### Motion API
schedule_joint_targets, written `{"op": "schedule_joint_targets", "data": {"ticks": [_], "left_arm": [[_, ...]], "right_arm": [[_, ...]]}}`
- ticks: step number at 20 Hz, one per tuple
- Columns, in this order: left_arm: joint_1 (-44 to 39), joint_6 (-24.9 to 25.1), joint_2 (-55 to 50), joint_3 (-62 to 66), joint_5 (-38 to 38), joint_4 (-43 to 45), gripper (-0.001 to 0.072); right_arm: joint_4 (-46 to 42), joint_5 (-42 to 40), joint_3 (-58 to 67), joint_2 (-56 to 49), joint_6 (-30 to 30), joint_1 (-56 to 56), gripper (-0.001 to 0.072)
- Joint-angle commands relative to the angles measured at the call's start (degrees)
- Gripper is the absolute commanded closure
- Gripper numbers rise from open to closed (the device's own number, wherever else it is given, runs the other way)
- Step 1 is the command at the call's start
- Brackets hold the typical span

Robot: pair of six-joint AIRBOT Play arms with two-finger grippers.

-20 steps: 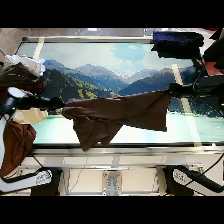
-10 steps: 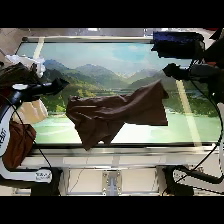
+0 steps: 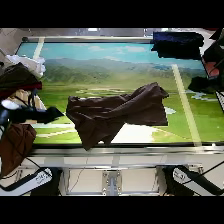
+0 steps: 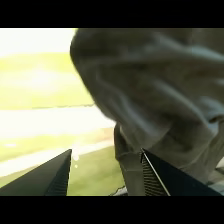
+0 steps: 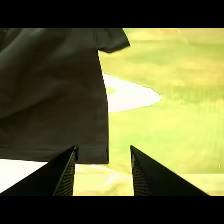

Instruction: Fold the shirts.

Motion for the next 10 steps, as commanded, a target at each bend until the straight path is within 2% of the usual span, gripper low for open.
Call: {"op": "schedule_joint_targets", "data": {"ticks": [1,2,4,5,8,10], "left_arm": [[-1.5,5.6,11.7,-18.0,15.2,-11.8,0.0253],[-3.1,7.5,14.0,-20.2,18.4,-14.2,0.0253],[-7.6,7.8,16.1,-21.4,23.1,-14.1,0.0244],[-10.5,7.8,16.0,-21.2,25.6,-14.8,0.0222],[-19.6,7.8,15.0,-21.2,34.1,-15.1,0.0222],[-24.0,7.7,13.8,-21.2,36.9,-15.4,0.0230]], "right_arm": [[0.3,-2.0,-6.7,7.6,-0.5,-1.6,0.0342],[1.7,-1.5,-7.8,8.6,-0.5,-1.6,0.0342],[3.7,-0.9,-8.2,9.2,-0.5,-1.6,0.0342],[4.4,-0.3,-8.2,9.2,-0.5,-1.6,0.0342],[5.9,1.2,-8.2,9.2,-0.4,-1.6,0.0342],[6.2,0.9,-8.2,9.2,-0.4,-1.6,0.0343]]}}
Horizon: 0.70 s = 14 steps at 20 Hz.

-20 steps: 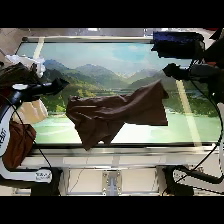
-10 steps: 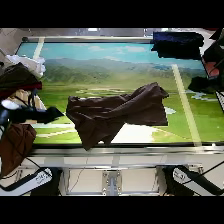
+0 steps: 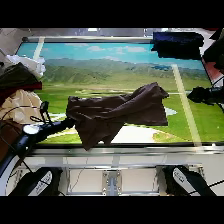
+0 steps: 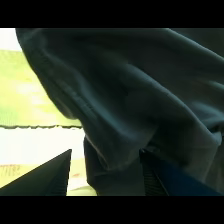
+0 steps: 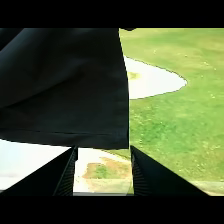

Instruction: Fold the shirts.

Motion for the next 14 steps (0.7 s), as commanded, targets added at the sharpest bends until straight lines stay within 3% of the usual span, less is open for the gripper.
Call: {"op": "schedule_joint_targets", "data": {"ticks": [1,4,5,6,8,14], "left_arm": [[-7.9,0.6,-1.0,-0.9,7.9,-1.3,0.0230],[-9.3,0.4,-2.8,-0.8,10.8,-3.6,0.0247],[-9.2,0.4,-3.3,-0.8,12.2,-5.3,0.0313],[-9.2,0.4,-3.8,-0.7,13.5,-6.0,0.0416],[-9.2,0.4,-4.8,-0.2,13.7,-6.0,0.0692],[-9.2,0.4,-4.6,2.4,12.3,-5.9,0.0697]], "right_arm": [[1.4,0.1,-0.3,0.4,0.0,-0.1,0.0342],[1.4,0.2,-0.3,0.4,0.0,-0.1,0.0342],[1.4,0.2,-0.3,0.4,0.0,-0.1,0.0342],[1.4,0.2,-0.3,0.4,0.0,-0.1,0.0342],[1.4,0.2,-0.3,0.4,0.0,-0.1,0.0343],[-4.4,-1.9,-2.0,0.4,-1.7,-0.2,0.0342]]}}
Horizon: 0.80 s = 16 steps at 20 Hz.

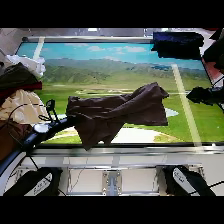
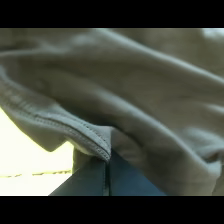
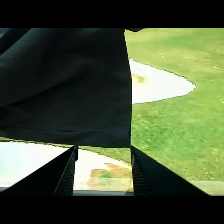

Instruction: Fold the shirts.

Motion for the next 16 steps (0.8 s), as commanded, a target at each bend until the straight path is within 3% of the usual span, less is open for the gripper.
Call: {"op": "schedule_joint_targets", "data": {"ticks": [1,3,5,8,16], "left_arm": [[-0.1,0.0,0.5,1.5,-0.2,-0.3,0.0697],[-0.1,0.0,1.4,1.7,-0.2,-0.2,0.0697],[-0.1,0.0,2.0,1.7,-0.2,-0.3,0.0697],[-0.1,0.0,2.2,1.7,-0.2,-0.3,0.0697],[-0.1,0.0,2.2,1.7,-0.2,-0.3,0.0697]], "right_arm": [[-6.0,-2.8,-4.0,0.0,-1.1,-0.1,0.0342],[-5.1,-2.8,-15.1,0.0,-1.1,-0.1,0.0341],[0.9,2.8,-27.5,0.0,-1.1,-0.1,0.0328],[12.0,13.9,-40.9,0.0,0.0,-0.1,0.0141],[16.7,34.3,-44.2,-3.0,12.1,-0.1,0.0143]]}}
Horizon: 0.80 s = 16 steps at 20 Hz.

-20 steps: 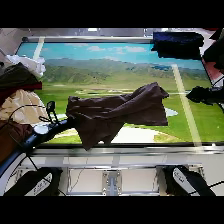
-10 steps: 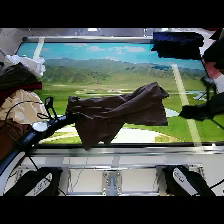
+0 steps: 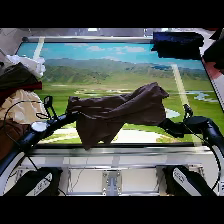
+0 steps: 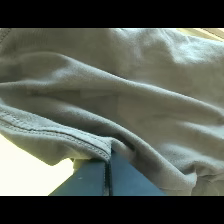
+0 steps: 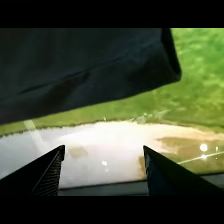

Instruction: Fold the shirts.

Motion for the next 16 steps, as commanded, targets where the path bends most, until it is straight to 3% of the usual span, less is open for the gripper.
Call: {"op": "schedule_joint_targets", "data": {"ticks": [1,8,10,12,13,14,16], "left_arm": [[0.0,0.0,0.0,0.0,0.0,0.0,0.0697],[0.0,0.0,0.0,0.0,0.0,0.0,0.0697],[0.0,0.0,0.0,0.0,0.0,0.0,0.0697],[0.0,0.0,0.0,0.0,0.0,0.0,0.0698],[0.0,0.0,0.0,0.0,0.0,0.0,0.0697],[0.0,0.0,0.0,0.0,0.0,0.0,0.0697],[0.7,0.0,0.6,0.7,-0.1,0.0,0.0698]], "right_arm": [[2.2,9.8,-1.1,-2.5,6.4,0.0,0.0143],[3.6,15.2,-1.0,-7.8,9.2,0.0,0.0173],[3.6,17.2,-0.5,-7.8,10.5,0.0,0.0348],[3.6,17.6,0.9,-7.8,10.8,0.0,0.0383],[3.6,17.2,1.8,-7.8,10.7,0.0,0.0505],[3.6,16.3,3.1,-7.8,10.8,0.0,0.0692],[3.4,12.4,6.7,-7.6,7.9,0.0,0.0698]]}}
